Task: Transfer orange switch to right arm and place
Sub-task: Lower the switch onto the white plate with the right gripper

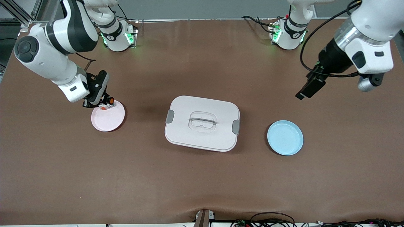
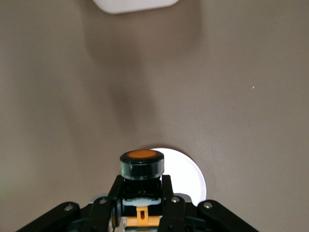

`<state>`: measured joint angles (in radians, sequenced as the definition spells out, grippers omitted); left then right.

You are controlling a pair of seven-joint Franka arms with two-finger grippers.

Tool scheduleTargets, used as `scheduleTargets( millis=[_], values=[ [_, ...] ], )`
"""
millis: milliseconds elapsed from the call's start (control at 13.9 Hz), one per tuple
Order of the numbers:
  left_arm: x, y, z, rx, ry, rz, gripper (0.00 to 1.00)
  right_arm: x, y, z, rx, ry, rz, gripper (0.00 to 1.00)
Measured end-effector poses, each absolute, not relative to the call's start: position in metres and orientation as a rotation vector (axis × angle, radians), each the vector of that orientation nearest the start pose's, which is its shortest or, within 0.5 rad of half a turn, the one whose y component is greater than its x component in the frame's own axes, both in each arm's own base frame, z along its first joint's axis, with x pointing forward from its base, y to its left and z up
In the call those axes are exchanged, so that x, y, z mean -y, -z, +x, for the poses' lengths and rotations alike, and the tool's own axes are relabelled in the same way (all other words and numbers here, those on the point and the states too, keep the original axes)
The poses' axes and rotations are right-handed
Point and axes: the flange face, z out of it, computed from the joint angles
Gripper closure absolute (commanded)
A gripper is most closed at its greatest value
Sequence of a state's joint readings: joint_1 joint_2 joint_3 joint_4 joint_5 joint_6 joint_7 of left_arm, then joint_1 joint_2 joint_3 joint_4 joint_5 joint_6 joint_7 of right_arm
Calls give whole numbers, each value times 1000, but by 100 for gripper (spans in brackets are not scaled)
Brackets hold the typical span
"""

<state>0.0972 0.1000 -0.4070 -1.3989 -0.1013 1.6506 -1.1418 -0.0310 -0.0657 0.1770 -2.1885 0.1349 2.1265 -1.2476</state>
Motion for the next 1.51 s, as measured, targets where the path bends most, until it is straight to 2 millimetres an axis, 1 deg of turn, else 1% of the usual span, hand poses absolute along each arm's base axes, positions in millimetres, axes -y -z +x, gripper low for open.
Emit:
scheduleTargets(
  millis=[144,289,361,433,577,649,794,938,1010,1082,1226,1299,1515],
  values=[
    [160,-660,569,1145,61,-3139,0,-66,-391,509,1910,116,-2408,100],
    [151,-658,571,967,82,-3186,0,-54,-366,501,1929,145,-2419,100],
    [146,-657,572,893,96,-3198,0,-52,-356,498,1939,156,-2422,100],
    [140,-657,574,846,105,-3205,0,-51,-348,494,1949,163,-2421,100],
    [128,-656,577,818,110,-3207,0,-49,-332,488,1967,150,-2404,100],
    [125,-655,577,804,112,-3204,0,-45,-323,488,1976,143,-2393,100],
    [122,-654,578,699,131,-3203,0,-25,-302,489,1995,130,-2367,100],
    [120,-653,579,539,149,-3211,0,-3,-278,492,2009,125,-2347,100],
    [115,-652,580,460,160,-3202,0,4,-266,492,2007,120,-2342,100],
    [108,-650,582,373,168,-3196,0,8,-255,493,2007,120,-2339,100],
    [95,-646,586,177,172,-3183,0,9,-238,494,2013,129,-2336,100],
    [88,-644,588,100,173,-3170,0,8,-232,495,2017,137,-2337,100],
    [66,-637,594,-53,159,-3152,0,6,-219,495,2018,139,-2332,100]
  ],
)
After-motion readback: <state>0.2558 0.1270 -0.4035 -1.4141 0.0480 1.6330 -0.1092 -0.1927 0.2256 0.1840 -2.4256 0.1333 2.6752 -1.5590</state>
